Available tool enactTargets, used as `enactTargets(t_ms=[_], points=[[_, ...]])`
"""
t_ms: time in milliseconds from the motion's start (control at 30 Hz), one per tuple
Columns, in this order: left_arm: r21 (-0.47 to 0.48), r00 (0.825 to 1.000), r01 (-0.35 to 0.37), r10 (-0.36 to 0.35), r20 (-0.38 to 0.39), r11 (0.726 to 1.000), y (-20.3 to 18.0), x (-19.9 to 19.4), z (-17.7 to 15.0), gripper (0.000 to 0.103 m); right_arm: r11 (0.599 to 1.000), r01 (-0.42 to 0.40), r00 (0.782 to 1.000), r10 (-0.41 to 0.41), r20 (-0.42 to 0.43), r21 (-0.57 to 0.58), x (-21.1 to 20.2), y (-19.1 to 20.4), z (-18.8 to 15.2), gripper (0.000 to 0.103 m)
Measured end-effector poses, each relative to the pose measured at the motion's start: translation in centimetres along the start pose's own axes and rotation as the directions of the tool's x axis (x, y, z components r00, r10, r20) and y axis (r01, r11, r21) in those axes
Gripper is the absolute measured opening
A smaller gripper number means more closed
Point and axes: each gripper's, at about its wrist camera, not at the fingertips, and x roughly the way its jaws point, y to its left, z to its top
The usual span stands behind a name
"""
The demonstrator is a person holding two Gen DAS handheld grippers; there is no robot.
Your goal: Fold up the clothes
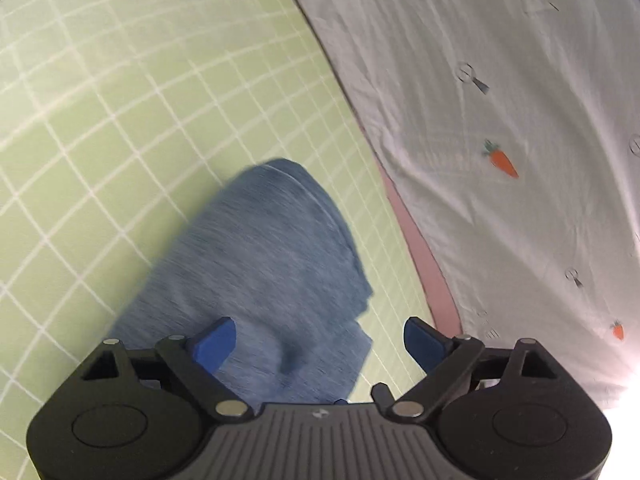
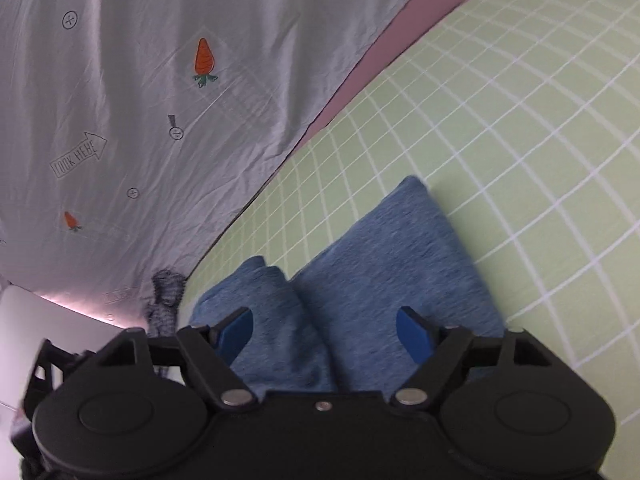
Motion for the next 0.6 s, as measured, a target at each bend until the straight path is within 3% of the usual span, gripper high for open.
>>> enactTargets(t_ms=[33, 133, 233, 333, 500, 567, 600], points=[[-0.038, 1.0, 0.0, 0.0, 0.005, 0.999, 1.0, -0.3, 0.4, 0.091, 0.999, -0.026, 0.999, 0.027, -0.027, 0.03, 1.0, -0.3, -0.2, 0.065], [-0.133, 0.999, 0.039, -0.037, 0.017, 0.99, 4.0, -1.5, 1.4, 0.091, 0.999, -0.024, 0.996, 0.028, -0.082, 0.048, 3.5, -0.6, -0.6, 0.059], [-0.163, 0.999, 0.026, -0.023, 0.023, 0.986, 4.9, -1.6, 1.6, 0.091, 0.999, -0.037, 0.99, 0.04, -0.134, 0.025, 5.0, -0.3, -1.0, 0.058], [-0.172, 0.999, -0.05, 0.05, -0.003, 0.984, 5.6, -0.7, 1.5, 0.091, 0.996, -0.081, 0.979, 0.084, -0.185, 0.021, 6.3, 0.1, -1.6, 0.059], [-0.178, 0.996, -0.08, 0.075, -0.039, 0.981, 6.8, 0.2, 1.0, 0.092, 0.995, -0.097, 0.971, 0.09, -0.222, -0.021, 7.7, 1.5, -2.4, 0.064], [-0.15, 0.994, -0.102, 0.097, -0.04, 0.983, 6.5, 0.4, 0.9, 0.093, 0.993, -0.109, 0.969, 0.097, -0.227, -0.041, 7.3, 2.2, -2.5, 0.054], [-0.135, 0.993, -0.113, 0.109, -0.04, 0.984, 6.2, 0.5, 0.9, 0.093, 0.991, -0.123, 0.97, 0.109, -0.217, -0.054, 6.8, 2.5, -2.4, 0.038]])
